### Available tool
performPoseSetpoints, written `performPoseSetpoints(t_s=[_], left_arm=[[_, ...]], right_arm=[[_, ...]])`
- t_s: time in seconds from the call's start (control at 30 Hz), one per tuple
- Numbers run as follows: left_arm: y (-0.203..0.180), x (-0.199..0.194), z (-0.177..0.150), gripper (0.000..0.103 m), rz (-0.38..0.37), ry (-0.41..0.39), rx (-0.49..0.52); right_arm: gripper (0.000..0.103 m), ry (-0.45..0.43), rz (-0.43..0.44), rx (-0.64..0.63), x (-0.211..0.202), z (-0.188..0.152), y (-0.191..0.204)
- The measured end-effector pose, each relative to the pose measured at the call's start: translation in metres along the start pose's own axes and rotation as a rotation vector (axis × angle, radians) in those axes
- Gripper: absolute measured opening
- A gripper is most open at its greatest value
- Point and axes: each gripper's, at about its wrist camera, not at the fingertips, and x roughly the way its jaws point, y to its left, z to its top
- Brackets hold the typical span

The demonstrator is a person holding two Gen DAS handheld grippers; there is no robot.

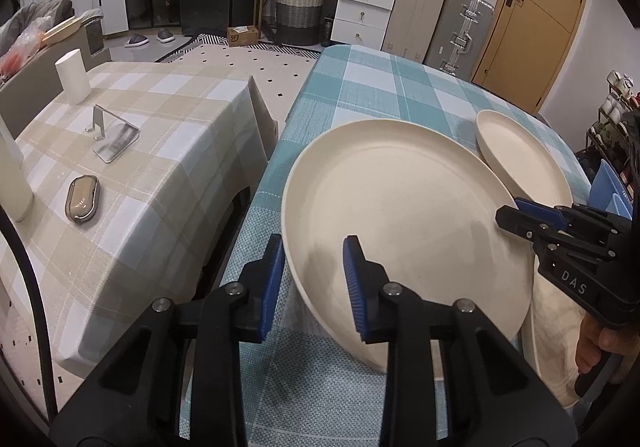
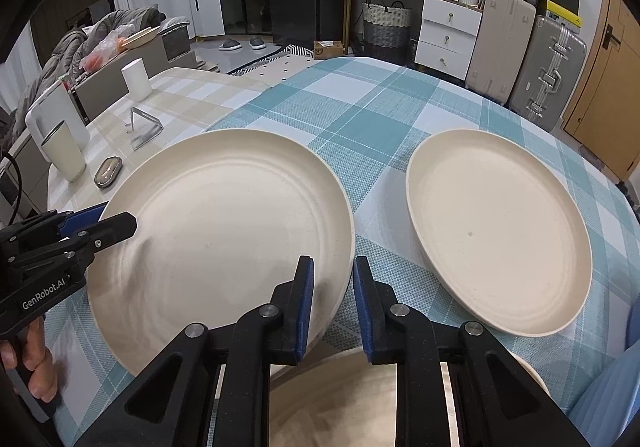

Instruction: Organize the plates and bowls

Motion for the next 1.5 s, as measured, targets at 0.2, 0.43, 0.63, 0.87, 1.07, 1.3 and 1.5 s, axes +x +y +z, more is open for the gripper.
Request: performPoseSetpoints(t_s=[0.2,0.43,0.63,0.87,1.07,1.3,1.5], left_arm=[[0.000,-0.011,0.001,0.027,-0.009,-0.020,-0.001],[-0.006,-0.022,0.004,0.027,-0.009,-0.041,0.010],[-0.011,-0.034,0.007,0.027,-0.026,-0.060,0.019],[-0.020,-0.049,0.009,0.027,-0.039,-0.083,0.032],[-0.028,-0.061,0.009,0.027,-0.050,-0.093,0.047],[-0.043,-0.072,0.008,0.027,-0.066,-0.104,0.076],[-0.057,-0.081,0.007,0.027,-0.084,-0.108,0.102]], right_arm=[[0.021,-0.019,0.002,0.000,-0.008,0.001,0.001],[0.021,-0.034,0.000,0.007,-0.018,0.001,0.000],[0.021,-0.053,-0.008,0.017,-0.031,0.001,-0.004],[0.021,-0.072,-0.019,0.026,-0.047,-0.001,-0.007],[0.021,-0.089,-0.030,0.040,-0.061,-0.003,-0.011],[0.021,-0.111,-0.049,0.061,-0.080,-0.009,-0.017],[0.021,-0.125,-0.065,0.078,-0.098,-0.017,-0.026]])
